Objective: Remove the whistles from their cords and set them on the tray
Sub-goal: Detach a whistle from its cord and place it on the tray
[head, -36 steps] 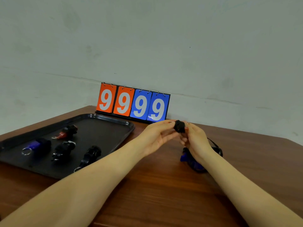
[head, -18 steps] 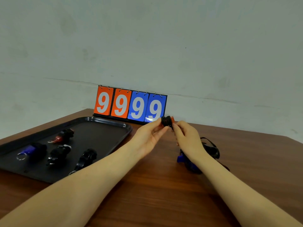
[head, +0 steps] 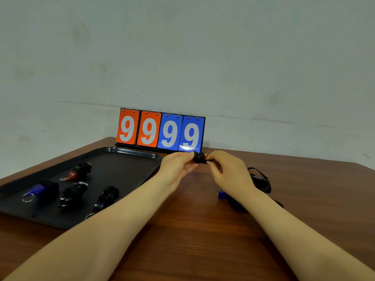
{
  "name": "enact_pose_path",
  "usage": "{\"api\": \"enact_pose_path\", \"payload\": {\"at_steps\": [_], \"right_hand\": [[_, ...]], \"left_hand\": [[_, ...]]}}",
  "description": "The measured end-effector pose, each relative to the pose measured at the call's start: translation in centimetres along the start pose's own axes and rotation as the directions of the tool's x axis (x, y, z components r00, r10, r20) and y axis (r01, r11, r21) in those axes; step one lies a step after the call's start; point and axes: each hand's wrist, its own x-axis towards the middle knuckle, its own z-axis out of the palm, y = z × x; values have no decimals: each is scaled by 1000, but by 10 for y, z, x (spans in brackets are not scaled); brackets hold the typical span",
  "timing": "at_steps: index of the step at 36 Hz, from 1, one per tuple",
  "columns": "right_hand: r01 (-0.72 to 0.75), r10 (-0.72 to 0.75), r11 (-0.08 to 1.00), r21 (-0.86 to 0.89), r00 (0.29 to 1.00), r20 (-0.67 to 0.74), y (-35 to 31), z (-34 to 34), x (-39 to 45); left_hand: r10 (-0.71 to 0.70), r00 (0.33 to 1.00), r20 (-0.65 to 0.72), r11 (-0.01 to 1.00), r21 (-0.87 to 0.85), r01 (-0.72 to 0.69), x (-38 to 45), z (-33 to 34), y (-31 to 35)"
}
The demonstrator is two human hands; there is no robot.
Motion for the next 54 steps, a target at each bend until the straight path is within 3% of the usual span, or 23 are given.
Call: {"api": "enact_pose_path", "payload": {"at_steps": [6, 20, 31, 39, 43, 50, 54], "right_hand": [[101, -119, 985, -140, 985, -127, 3, 4, 0], [167, -171, 985, -38, 951, -257, 1, 1, -2], [-29, 33, 996, 86, 998, -49, 3, 0, 2], [-43, 43, 998, 47, 999, 12, 1, 3, 0], [-59, 58, 996, 70, 998, 17, 1, 2, 1], [-146, 140, 973, 178, 989, 45, -4, -3, 2], [-228, 217, 933, 279, 974, 68, -8, -7, 2]], "left_hand": [[-39, 999, -14, 999, -21, 39, 1, 1, 5], [-111, 994, 5, 994, -13, 111, 2, 3, 11], [-164, 985, 58, 985, 57, 161, 3, 0, 6], [-221, 970, 97, 975, -13, 223, -2, 6, -2], [-182, 973, 140, 983, 45, 177, -1, 5, -1], [-62, 982, 181, 948, 318, 2, 3, 2, 3], [-30, 971, 238, 932, 357, -58, 0, -1, 8]]}}
